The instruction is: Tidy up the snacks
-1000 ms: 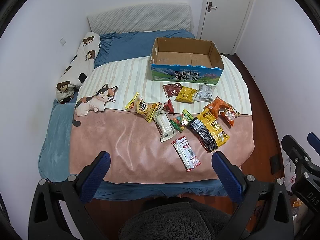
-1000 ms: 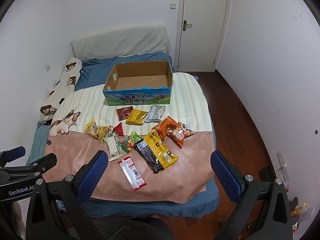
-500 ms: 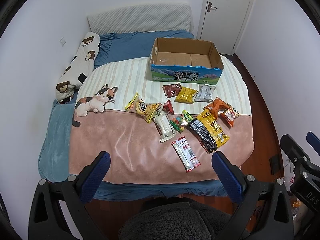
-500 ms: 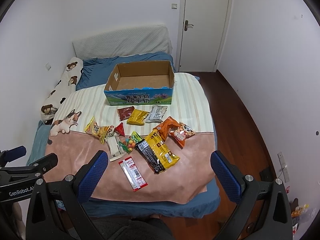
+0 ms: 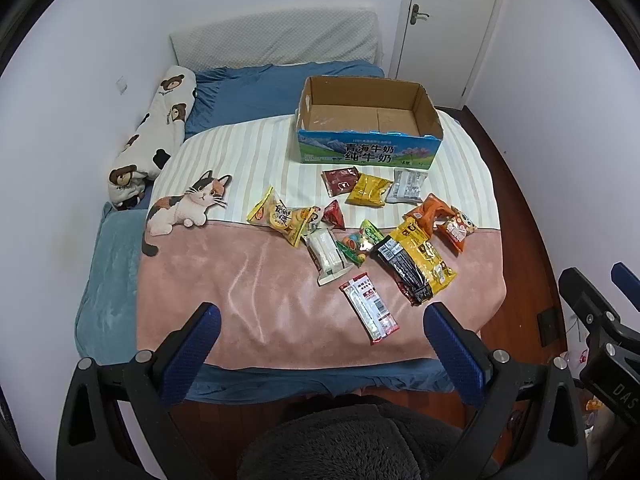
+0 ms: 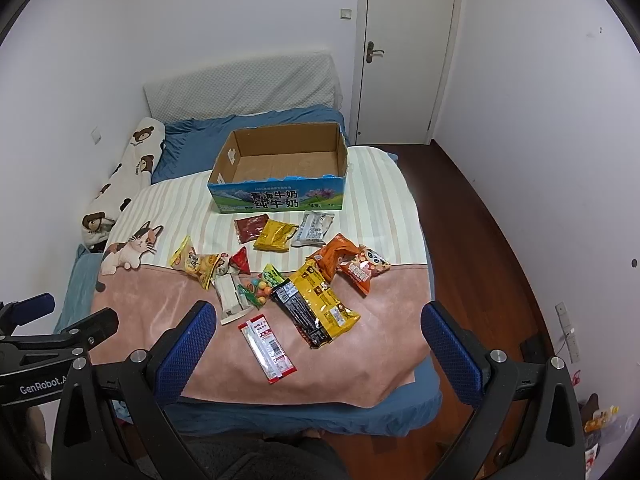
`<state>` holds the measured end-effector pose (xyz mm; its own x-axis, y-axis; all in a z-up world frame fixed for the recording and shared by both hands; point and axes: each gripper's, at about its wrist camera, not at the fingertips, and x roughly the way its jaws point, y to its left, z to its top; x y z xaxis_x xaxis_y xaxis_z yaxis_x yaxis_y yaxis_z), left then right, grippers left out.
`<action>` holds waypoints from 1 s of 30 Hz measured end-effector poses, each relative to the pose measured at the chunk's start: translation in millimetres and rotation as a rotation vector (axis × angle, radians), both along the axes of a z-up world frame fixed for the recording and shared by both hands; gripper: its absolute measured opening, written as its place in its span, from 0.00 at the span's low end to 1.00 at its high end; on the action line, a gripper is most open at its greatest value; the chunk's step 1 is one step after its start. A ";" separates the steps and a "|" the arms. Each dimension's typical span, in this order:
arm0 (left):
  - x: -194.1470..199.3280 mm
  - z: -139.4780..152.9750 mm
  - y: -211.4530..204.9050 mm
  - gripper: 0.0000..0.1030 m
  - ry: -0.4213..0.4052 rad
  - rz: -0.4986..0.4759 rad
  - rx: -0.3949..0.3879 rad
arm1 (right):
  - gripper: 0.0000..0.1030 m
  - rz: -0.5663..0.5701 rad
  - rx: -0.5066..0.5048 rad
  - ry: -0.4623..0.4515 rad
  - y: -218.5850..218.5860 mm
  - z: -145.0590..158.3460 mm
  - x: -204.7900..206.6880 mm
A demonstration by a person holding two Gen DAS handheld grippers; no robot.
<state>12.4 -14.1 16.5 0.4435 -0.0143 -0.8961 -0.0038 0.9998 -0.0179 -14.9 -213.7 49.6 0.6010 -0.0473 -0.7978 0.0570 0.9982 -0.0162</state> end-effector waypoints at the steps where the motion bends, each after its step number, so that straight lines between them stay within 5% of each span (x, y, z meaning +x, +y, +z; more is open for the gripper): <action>1: 0.1 0.1 0.4 1.00 -0.002 -0.001 -0.001 | 1.00 -0.001 -0.001 -0.001 1.1 0.6 -1.4; 9: 4.0 -4.4 -0.1 1.00 0.001 0.009 -0.009 | 1.00 -0.011 0.011 0.002 -0.4 -3.6 0.8; 15: 27.5 -41.6 9.9 1.00 0.043 0.068 -0.014 | 1.00 -0.035 0.060 0.070 -11.0 -41.6 21.9; 22: 65.4 -126.9 20.4 1.00 0.209 0.145 -0.029 | 1.00 -0.024 0.089 0.196 -26.1 -125.2 74.0; 30: 96.5 -246.1 22.7 1.00 0.450 0.229 -0.128 | 1.00 0.129 -0.008 0.383 -15.2 -246.6 157.5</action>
<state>108.9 8.7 -229.6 0.0195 -0.0836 -0.9963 -0.2578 0.9624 -0.0858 142.6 -228.8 -197.0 0.2613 0.0020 -0.9652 -0.0803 0.9966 -0.0197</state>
